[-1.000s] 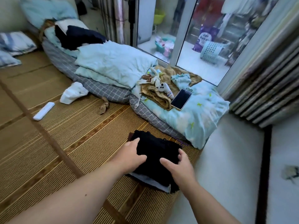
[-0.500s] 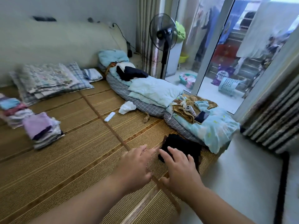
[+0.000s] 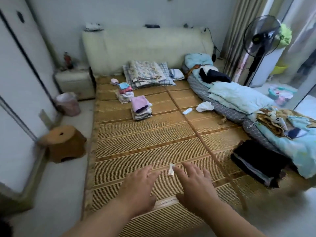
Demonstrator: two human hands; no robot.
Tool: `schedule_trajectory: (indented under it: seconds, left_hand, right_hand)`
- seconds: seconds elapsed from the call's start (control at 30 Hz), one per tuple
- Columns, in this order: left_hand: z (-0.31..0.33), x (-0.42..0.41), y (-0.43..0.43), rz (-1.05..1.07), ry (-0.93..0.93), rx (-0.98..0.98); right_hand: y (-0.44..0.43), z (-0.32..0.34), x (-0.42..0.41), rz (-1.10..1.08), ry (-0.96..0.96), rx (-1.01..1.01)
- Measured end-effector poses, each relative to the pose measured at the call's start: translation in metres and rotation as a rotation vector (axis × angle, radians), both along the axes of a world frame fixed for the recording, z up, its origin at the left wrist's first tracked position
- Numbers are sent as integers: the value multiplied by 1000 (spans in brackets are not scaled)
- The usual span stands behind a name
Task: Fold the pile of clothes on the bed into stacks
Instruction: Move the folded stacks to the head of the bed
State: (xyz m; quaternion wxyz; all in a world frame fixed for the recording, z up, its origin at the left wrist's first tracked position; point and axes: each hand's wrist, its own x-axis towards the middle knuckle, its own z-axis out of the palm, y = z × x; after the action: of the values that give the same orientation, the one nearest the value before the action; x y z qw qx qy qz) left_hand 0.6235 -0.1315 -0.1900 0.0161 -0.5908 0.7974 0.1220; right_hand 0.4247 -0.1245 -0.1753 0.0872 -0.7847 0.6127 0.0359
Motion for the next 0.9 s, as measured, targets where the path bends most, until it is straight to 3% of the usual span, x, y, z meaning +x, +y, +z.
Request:
schedule_trajectory:
  seconds: [0.33, 0.6, 0.9]
  left_hand:
    - [22, 226, 61, 289, 83, -20]
    - [34, 451, 81, 220, -66, -14]
    - [52, 548, 65, 146, -32, -62]
  right_hand:
    - [5, 8, 235, 249, -6, -61]
    - [16, -18, 470, 275, -63, -58]
    - [-9, 6, 574, 259, -19, -67]
